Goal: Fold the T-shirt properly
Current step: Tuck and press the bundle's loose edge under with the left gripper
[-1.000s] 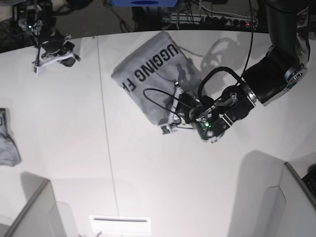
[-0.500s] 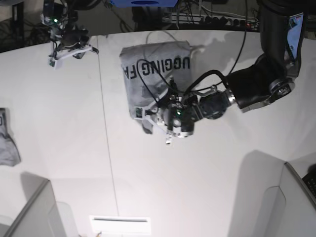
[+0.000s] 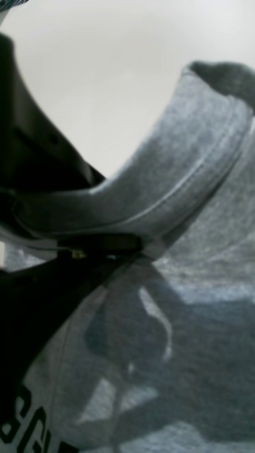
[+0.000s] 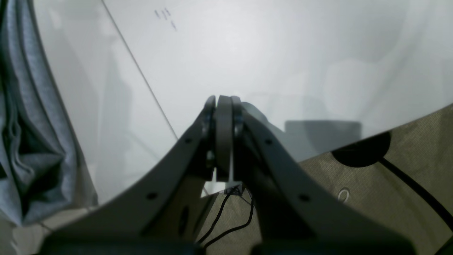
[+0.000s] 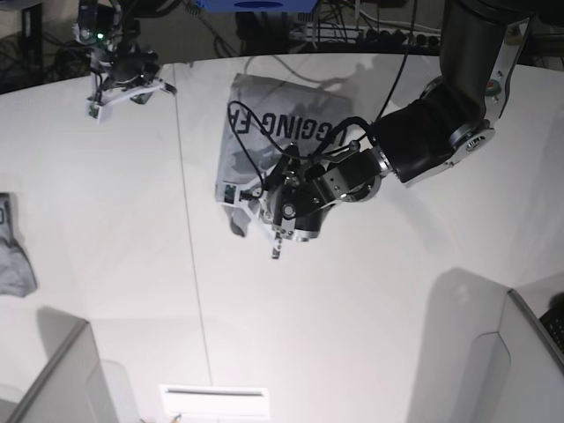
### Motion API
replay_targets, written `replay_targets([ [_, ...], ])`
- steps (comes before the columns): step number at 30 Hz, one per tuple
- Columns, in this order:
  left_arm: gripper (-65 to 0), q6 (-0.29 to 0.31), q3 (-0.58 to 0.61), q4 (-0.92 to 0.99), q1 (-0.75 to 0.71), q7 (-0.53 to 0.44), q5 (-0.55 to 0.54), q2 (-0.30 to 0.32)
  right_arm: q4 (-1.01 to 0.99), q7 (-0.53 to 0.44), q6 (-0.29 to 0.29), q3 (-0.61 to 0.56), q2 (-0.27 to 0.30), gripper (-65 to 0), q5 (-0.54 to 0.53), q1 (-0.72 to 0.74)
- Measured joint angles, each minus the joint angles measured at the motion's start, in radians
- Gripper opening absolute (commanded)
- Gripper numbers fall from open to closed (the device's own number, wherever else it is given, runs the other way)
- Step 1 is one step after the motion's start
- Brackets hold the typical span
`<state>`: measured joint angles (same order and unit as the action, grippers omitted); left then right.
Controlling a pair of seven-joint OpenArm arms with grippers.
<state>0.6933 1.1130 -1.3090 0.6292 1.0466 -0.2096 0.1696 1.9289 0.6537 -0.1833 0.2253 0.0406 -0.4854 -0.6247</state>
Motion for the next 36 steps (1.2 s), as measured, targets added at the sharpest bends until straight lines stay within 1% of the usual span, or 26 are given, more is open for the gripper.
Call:
replay_targets([
  [4, -65.0, 0.0, -0.006, 0.055, 0.009, -0.015, -0.007, -0.006, 0.0, 0.0, 0.0, 0.0, 0.0, -65.0, 0.0, 0.0],
  [6, -65.0, 0.002, -0.015, 0.111, 0.024, -0.033, -0.032, -0.015, 0.0, 0.0, 0.0, 0.0, 0.0, -65.0, 0.0, 0.0],
  [7, -65.0, 0.011, -0.032, 0.134, 0.027, -0.042, -0.04, -0.019, 0.0, 0.0, 0.0, 0.0, 0.0, -65.0, 0.0, 0.0],
  [9, -65.0, 0.011, -0.077, 0.156, 0.021, -0.046, -0.045, -0.019, 0.0, 0.0, 0.0, 0.0, 0.0, -65.0, 0.0, 0.002],
  [14, -65.0, 0.011, -0.117, 0.171, 0.018, -0.031, -0.032, -0.032, 0.0, 0.0, 0.0, 0.0, 0.0, -65.0, 0.0, 0.008],
  [16, -65.0, 0.011, -0.118, 0.183, 0.017, -0.03, -0.032, -0.039, 0.0, 0.0, 0.0, 0.0, 0.0, -65.0, 0.0, 0.008],
  [20, -65.0, 0.014, -0.123, 0.267, 0.034, -0.006, -0.018, -0.097, 0.001, 0.0, 0.0, 0.0, -0.003, -65.0, -0.003, 0.008],
  [22, -65.0, 0.012, -0.124, 0.288, 0.038, 0.0, -0.004, -0.115, 0.001, 0.0, 0.0, 0.0, -0.001, -65.0, -0.003, 0.006],
  [24, -65.0, 0.011, -0.124, 0.291, 0.039, 0.0, -0.005, -0.118, 0.001, 0.0, 0.0, -0.002, 0.0, -65.0, -0.003, 0.003],
  [29, -65.0, 0.011, -0.124, 0.295, 0.037, 0.013, 0.019, -0.135, 0.002, -0.003, 0.0, -0.049, -0.003, -65.0, -0.005, -0.006],
  [36, -65.0, 0.011, -0.124, 0.295, 0.038, 0.012, 0.007, -0.132, 0.002, -0.004, 0.0, -0.073, 0.0, -65.0, -0.003, -0.006],
])
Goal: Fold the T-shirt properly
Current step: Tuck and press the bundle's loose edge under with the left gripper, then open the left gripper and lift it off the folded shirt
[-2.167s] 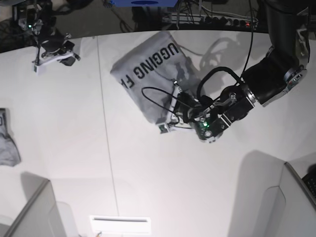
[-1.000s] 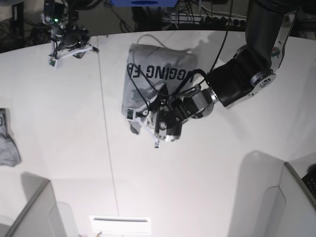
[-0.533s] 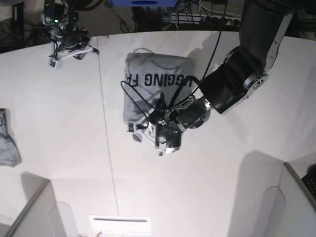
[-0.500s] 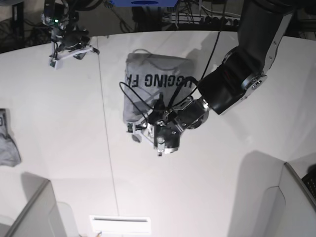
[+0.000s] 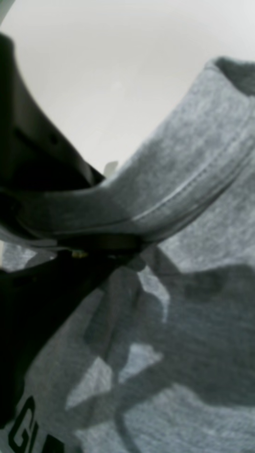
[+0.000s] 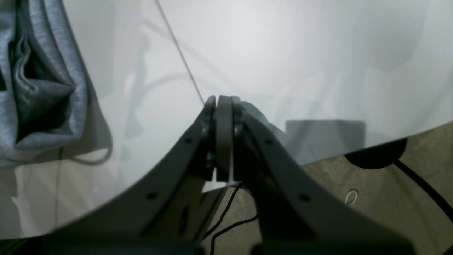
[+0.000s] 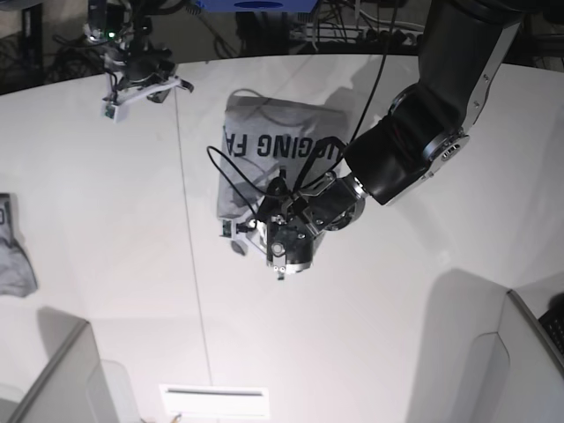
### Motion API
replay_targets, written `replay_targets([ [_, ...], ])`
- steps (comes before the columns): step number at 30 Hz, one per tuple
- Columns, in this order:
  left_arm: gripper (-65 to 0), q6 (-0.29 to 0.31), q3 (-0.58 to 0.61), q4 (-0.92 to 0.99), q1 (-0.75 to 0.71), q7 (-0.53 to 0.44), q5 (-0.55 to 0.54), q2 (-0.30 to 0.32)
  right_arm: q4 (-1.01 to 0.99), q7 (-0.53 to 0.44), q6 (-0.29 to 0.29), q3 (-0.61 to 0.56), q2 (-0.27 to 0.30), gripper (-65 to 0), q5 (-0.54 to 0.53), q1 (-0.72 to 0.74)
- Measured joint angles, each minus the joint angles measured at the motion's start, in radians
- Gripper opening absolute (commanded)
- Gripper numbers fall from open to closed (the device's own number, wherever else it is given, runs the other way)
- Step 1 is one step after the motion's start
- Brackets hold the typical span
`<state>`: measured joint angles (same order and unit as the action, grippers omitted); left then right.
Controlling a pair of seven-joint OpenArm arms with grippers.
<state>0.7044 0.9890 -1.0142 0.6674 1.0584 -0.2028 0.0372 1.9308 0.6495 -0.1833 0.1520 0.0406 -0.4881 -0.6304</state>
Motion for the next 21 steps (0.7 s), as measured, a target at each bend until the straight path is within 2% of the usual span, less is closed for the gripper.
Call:
replay_targets([
  [10, -65.0, 0.0, 0.0, 0.0, 0.003, 0.0, -0.003, 0.002, 0.0, 0.0, 0.0, 0.0, 0.003, -65.0, 0.002, 0.0],
  [11, -62.9, 0.0, 0.0, 0.0, 0.003, 0.0, -0.003, 0.002, 0.0, 0.0, 0.0, 0.0, 0.003, -65.0, 0.003, 0.0],
  [19, -33.1, -0.008, 0.003, 0.007, 0.032, -0.011, -0.002, 0.002, 0.0, 0.0, 0.0, 0.0, 0.006, -65.0, 0.002, 0.0],
  [21, -28.0, -0.009, 0.005, 0.013, 0.046, -0.014, -0.008, 0.002, 0.0, 0.0, 0.0, 0.0, 0.006, -65.0, 0.002, 0.0],
])
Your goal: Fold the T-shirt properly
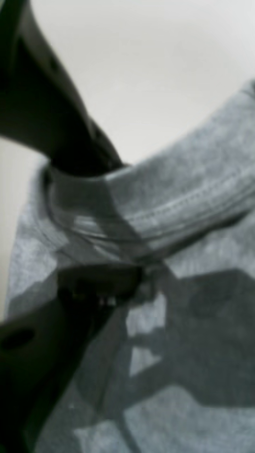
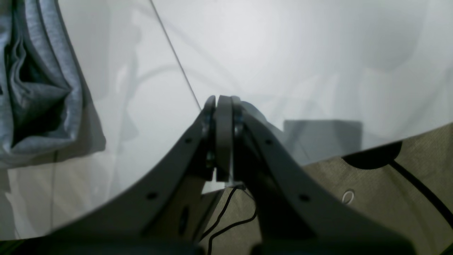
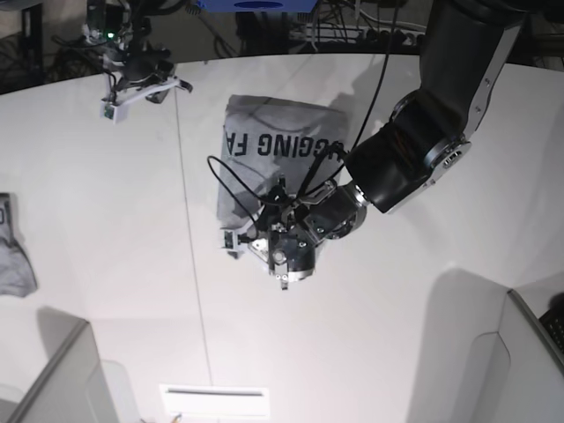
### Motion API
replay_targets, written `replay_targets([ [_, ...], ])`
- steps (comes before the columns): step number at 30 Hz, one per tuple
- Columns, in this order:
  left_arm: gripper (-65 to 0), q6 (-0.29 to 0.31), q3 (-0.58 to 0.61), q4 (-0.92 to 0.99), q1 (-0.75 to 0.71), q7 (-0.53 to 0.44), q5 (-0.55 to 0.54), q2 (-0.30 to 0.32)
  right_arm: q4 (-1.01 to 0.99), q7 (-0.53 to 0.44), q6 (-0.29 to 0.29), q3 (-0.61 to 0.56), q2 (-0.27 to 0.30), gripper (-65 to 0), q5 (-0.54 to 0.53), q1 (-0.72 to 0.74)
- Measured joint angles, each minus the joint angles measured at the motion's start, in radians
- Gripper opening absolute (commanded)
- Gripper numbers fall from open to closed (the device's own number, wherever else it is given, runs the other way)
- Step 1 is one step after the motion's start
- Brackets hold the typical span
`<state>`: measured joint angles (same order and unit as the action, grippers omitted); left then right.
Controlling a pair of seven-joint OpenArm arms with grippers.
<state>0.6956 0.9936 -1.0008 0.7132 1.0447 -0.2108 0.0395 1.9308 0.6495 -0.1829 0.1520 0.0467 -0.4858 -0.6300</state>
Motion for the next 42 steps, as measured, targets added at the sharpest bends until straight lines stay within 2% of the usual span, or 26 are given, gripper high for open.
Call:
replay_targets([
  [3, -24.8, -0.003, 0.003, 0.0, 0.008, -0.002, 0.0, 0.0, 0.0, 0.0, 0.0, 0.0, 0.002, -65.0, 0.0, 0.0],
  [8, -24.7, -0.002, -0.003, -0.01, 0.03, 0.018, -0.005, 0.003, 0.0, 0.0, 0.0, -0.002, 0.002, -65.0, 0.0, 0.0],
  [11, -24.7, 0.002, -0.109, -0.091, 0.031, 0.031, 0.0, 0.01, 0.0, 0.0, 0.0, -0.005, 0.002, -65.0, -0.001, 0.0],
  [13, -24.7, 0.002, -0.183, -0.143, 0.041, 0.073, 0.001, 0.008, 0.0, 0.0, 0.0, -0.006, 0.002, -65.0, 0.0, 0.0],
  [20, -26.2, 0.001, -0.312, -0.313, 0.026, 0.138, -0.001, 0.01, 0.054, 0.0, 0.0, -0.009, 0.002, -65.0, 0.003, -0.003],
  [22, -34.2, 0.001, -0.389, -0.391, -0.018, 0.164, 0.0, 0.014, 0.07, -0.018, -0.001, -0.044, 0.01, -65.0, 0.008, -0.002],
  [23, -42.5, 0.001, -0.428, -0.439, -0.052, 0.161, -0.005, 0.029, 0.071, -0.014, 0.0, -0.063, 0.011, -65.0, 0.007, -0.001],
  [25, -63.7, 0.001, -0.501, -0.544, -0.132, 0.17, 0.008, 0.078, 0.071, -0.003, 0.0, -0.093, 0.016, -65.0, 0.0, -0.002],
  [28, -65.0, 0.002, -0.604, -0.678, -0.252, 0.168, 0.023, 0.163, 0.07, -0.105, 0.002, -0.12, 0.046, -65.0, -0.001, -0.005],
  [30, -65.0, -0.003, -0.688, -0.773, -0.345, 0.069, 0.033, 0.201, 0.07, -0.182, 0.007, -0.129, 0.086, -65.0, -0.002, -0.02],
  [34, -65.0, -0.002, -0.814, -0.865, -0.593, -0.256, 0.019, 0.278, 0.065, -0.332, -0.001, -0.167, 0.178, -65.0, 0.008, -0.053],
  [36, -65.0, 0.009, -0.872, -0.87, -0.721, -0.396, 0.035, 0.316, 0.065, -0.403, 0.002, -0.177, 0.197, -65.0, 0.002, -0.056],
  [38, -65.0, 0.008, -0.945, -0.87, -0.831, -0.593, 0.036, 0.315, 0.065, -0.479, 0.007, -0.175, 0.199, -65.0, 0.004, -0.071],
  [40, -65.0, 0.008, -1.004, -0.862, -0.924, -0.787, 0.025, 0.316, 0.064, -0.526, 0.008, -0.175, 0.201, -65.0, 0.082, -0.095],
  [42, -65.0, 0.008, -1.048, -0.841, -1.011, -0.929, 0.031, 0.315, 0.058, -0.593, 0.003, -0.174, 0.2, -65.0, 0.209, -0.117],
])
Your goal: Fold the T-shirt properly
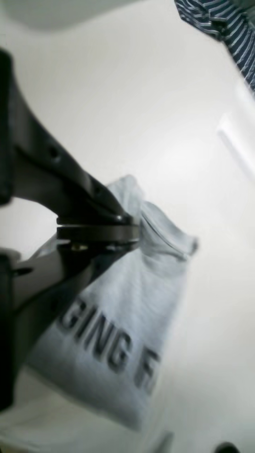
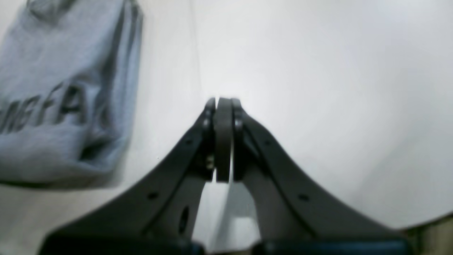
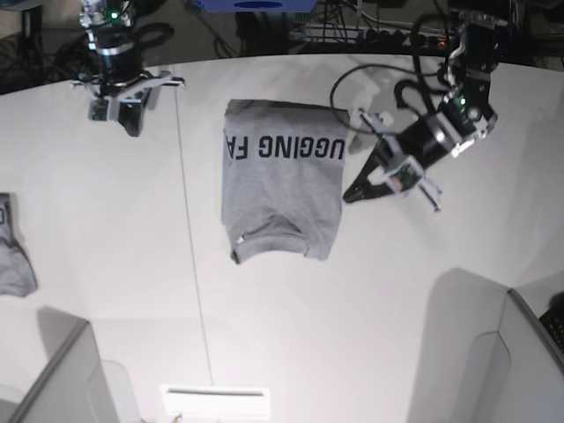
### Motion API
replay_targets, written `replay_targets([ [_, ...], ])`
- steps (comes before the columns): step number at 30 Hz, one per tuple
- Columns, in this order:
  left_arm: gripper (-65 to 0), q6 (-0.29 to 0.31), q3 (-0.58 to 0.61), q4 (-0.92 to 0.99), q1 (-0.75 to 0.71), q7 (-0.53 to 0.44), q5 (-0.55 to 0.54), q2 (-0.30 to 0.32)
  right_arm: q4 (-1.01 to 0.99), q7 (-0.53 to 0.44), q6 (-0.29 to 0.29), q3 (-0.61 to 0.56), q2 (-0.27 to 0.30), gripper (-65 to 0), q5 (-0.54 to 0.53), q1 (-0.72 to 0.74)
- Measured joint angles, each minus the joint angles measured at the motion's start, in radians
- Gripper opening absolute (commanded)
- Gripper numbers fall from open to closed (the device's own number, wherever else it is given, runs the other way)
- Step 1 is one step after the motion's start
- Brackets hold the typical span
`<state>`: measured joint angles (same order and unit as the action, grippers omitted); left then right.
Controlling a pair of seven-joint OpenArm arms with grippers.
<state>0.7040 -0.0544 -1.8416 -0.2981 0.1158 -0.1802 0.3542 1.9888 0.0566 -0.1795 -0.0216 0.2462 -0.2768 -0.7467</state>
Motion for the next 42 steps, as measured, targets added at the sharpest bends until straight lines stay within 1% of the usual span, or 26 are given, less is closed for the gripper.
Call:
replay_targets([
  [1, -65.0, 0.0, -0.016, 0.012, -0.042, -0.061, -0.003, 0.001, -0.006, -0.044, 0.0, 0.0, -0.01, -65.0, 0.065, -0.014],
  [3, -65.0, -0.013, -0.045, 0.029, -0.121, -0.153, 0.023, 0.003, -0.027, -0.129, 0.003, 0.002, -0.05, -65.0, 0.159, -0.046],
  [4, -65.0, -0.013, -0.064, 0.027, -0.163, -0.217, 0.042, 0.0, -0.032, -0.172, 0.005, 0.002, -0.07, -65.0, 0.194, -0.074],
  [5, -65.0, -0.011, -0.081, 0.026, -0.201, -0.282, 0.071, -0.001, -0.032, -0.208, 0.009, 0.0, -0.077, -65.0, 0.213, -0.1],
  [6, -65.0, -0.011, -0.095, 0.032, -0.238, -0.345, 0.101, -0.001, -0.033, -0.266, 0.012, 0.0, -0.08, -65.0, 0.227, -0.127],
  [7, -65.0, -0.011, -0.106, 0.049, -0.27, -0.393, 0.149, -0.001, -0.034, -0.318, 0.009, 0.0, -0.079, -65.0, 0.23, -0.143],
  [10, -65.0, -0.013, -0.116, 0.142, -0.371, -0.577, 0.247, -0.003, -0.042, -0.439, 0.005, 0.002, -0.076, -65.0, 0.23, -0.186],
  [11, -65.0, -0.01, -0.116, 0.175, -0.396, -0.631, 0.269, -0.003, -0.056, -0.462, 0.005, 0.002, -0.076, -65.0, 0.233, -0.201],
  [12, -65.0, -0.01, -0.116, 0.208, -0.417, -0.691, 0.281, -0.003, -0.072, -0.465, 0.01, 0.005, -0.076, -65.0, 0.233, -0.219],
  [14, -65.0, -0.011, -0.126, 0.263, -0.46, -0.784, 0.304, -0.003, -0.128, -0.469, 0.022, 0.05, -0.079, -65.0, 0.236, -0.25],
  [15, -65.0, -0.016, -0.135, 0.289, -0.484, -0.819, 0.307, -0.001, -0.161, -0.467, 0.01, 0.075, -0.079, -65.0, 0.232, -0.259],
  [16, -65.0, -0.045, -0.142, 0.317, -0.51, -0.861, 0.307, 0.001, -0.195, -0.464, 0.006, 0.099, -0.077, -65.0, 0.232, -0.27],
  [18, -65.0, -0.101, -0.148, 0.38, -0.547, -0.891, 0.308, 0.002, -0.239, -0.475, 0.005, 0.132, -0.072, -65.0, 0.232, -0.308],
  [20, -65.0, -0.107, -0.143, 0.444, -0.57, -0.936, 0.314, 0.015, -0.251, -0.505, 0.006, 0.142, -0.071, -65.0, 0.233, -0.374],
  [21, -65.0, -0.119, -0.14, 0.475, -0.577, -0.971, 0.313, 0.023, -0.256, -0.502, 0.008, 0.142, -0.074, -65.0, 0.232, -0.406],
  [23, -65.0, -0.125, -0.139, 0.529, -0.59, -1.011, 0.305, 0.026, -0.273, -0.491, 0.01, 0.138, -0.079, -65.0, 0.232, -0.45],
  [26, -65.0, -0.124, -0.135, 0.598, -0.623, -1.053, 0.307, 0.017, -0.317, -0.431, 0.005, 0.096, -0.077, -65.0, 0.233, -0.467],
  [29, -65.0, -0.124, -0.134, 0.69, -0.625, -1.056, 0.313, 0.013, -0.386, -0.328, 0.007, 0.016, -0.069, -65.0, 0.233, -0.457],
  [32, -65.0, -0.128, -0.136, 0.814, -0.613, -1.057, 0.306, 0.019, -0.491, -0.212, 0.009, -0.056, -0.07, -65.0, 0.232, -0.41],
  [34, -65.0, -0.129, -0.127, 0.892, -0.597, -1.056, 0.302, 0.016, -0.581, -0.173, 0.011, -0.109, -0.054, -65.0, 0.232, -0.351],
  [36, -65.0, -0.124, -0.076, 0.98, -0.554, -1.048, 0.309, 0.017, -0.692, -0.158, 0.008, -0.176, -0.031, -65.0, 0.233, -0.272],
  [38, -65.0, -0.125, -0.032, 1.062, -0.504, -1.054, 0.303, 0.007, -0.8, -0.164, 0.001, -0.253, -0.011, -65.0, 0.234, -0.209],
  [40, -65.0, -0.125, 0.013, 1.155, -0.444, -1.048, 0.301, 0.0, -0.908, -0.162, 0.002, -0.341, -0.006, -65.0, 0.232, -0.141],
  [41, -65.0, -0.127, 0.03, 1.21, -0.409, -1.028, 0.291, -0.01, -0.97, -0.167, 0.006, -0.386, -0.007, -65.0, 0.233, -0.101],
  [42, -65.0, -0.128, 0.035, 1.263, -0.379, -0.975, 0.288, -0.021, -1.025, -0.157, 0.009, -0.418, -0.012, -65.0, 0.231, -0.066],
])
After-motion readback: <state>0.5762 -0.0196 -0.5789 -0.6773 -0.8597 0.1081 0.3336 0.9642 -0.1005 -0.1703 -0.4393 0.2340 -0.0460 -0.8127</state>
